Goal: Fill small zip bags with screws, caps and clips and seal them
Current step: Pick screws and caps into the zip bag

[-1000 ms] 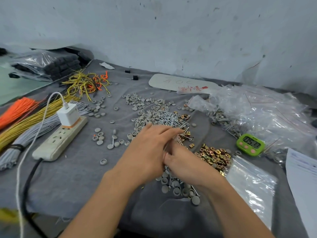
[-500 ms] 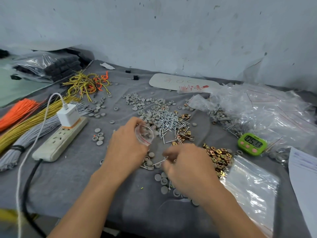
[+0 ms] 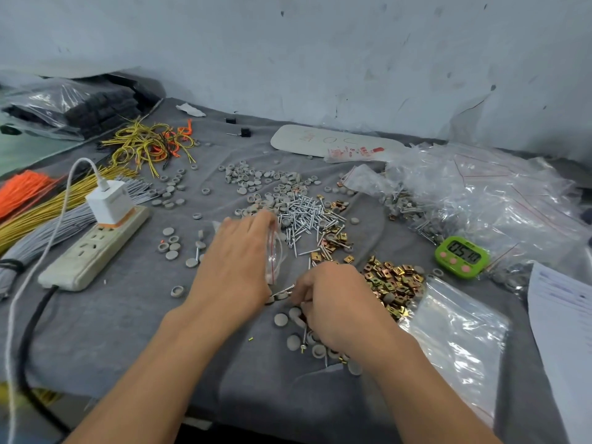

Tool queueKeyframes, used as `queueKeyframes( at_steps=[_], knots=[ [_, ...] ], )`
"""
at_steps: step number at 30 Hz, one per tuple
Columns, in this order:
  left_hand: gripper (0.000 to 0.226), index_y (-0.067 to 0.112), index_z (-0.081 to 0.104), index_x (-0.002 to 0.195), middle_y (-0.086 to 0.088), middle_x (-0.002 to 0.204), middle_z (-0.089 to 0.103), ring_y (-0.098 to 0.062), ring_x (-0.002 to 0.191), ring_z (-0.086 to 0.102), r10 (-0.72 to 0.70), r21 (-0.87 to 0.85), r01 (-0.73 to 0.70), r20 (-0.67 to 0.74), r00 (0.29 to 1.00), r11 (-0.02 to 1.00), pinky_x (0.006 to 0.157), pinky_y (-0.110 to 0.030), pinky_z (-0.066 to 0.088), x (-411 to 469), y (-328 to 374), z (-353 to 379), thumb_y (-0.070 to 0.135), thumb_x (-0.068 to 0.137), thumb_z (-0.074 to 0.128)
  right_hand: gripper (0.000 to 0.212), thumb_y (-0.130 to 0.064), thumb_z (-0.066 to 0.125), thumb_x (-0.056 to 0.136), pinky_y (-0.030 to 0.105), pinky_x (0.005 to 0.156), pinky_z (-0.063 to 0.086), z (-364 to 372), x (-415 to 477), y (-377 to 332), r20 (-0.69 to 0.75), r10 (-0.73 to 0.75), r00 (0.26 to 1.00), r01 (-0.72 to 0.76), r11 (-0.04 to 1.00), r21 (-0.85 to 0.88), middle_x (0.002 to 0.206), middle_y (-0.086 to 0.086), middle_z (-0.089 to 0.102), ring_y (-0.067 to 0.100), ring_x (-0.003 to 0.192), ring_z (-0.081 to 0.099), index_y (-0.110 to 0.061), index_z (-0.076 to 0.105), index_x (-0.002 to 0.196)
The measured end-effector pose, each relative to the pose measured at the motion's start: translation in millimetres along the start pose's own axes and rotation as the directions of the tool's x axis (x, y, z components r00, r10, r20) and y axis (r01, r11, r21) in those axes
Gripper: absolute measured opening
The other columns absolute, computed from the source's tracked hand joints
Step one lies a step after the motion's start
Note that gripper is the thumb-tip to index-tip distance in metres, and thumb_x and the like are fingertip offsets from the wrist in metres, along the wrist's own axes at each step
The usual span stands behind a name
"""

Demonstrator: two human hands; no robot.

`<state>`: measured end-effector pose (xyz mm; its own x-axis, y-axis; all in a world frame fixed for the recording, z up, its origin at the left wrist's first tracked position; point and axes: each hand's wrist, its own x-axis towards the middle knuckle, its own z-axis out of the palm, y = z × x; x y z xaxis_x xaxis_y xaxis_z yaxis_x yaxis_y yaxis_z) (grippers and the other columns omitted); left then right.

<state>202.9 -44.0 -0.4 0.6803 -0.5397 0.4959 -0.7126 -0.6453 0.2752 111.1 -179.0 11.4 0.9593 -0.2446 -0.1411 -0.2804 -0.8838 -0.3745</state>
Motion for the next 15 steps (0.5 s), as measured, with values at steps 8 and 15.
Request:
queueKeyframes(
  at_steps=[8,15],
  knots=[
    [0.050,0.032,0.044,0.116,0.011,0.105,0.059,-0.012,0.099,0.047,-0.017,-0.008,0.018,0.118,0.993,1.000,0.109,-0.030,0.029,-4.4,4.4,3.2,0.017,0.079,0.075,0.030,-0.011,0.068,0.088,0.020,0.080,0.056,3.1,-0.8,5.3,-0.346,0.029,0.938,0.060,0.968,0.244,0.089,-0.016,0.072,0.002,0.081,0.067,-0.036,0.077,0.101],
    [0.042,0.030,0.049,0.115,0.015,0.098,0.060,-0.007,0.096,0.052,0.087,-0.177,-0.067,0.108,0.990,0.982,0.115,-0.031,0.026,2.3,19.7,-6.9,0.014,0.080,0.067,0.023,-0.009,0.080,0.077,0.011,0.063,0.053,-5.6,-2.2,-4.6,-0.483,0.150,0.863,0.245,0.712,0.658,0.071,-0.020,0.075,-0.004,0.069,0.072,-0.032,0.082,0.081]
  ],
)
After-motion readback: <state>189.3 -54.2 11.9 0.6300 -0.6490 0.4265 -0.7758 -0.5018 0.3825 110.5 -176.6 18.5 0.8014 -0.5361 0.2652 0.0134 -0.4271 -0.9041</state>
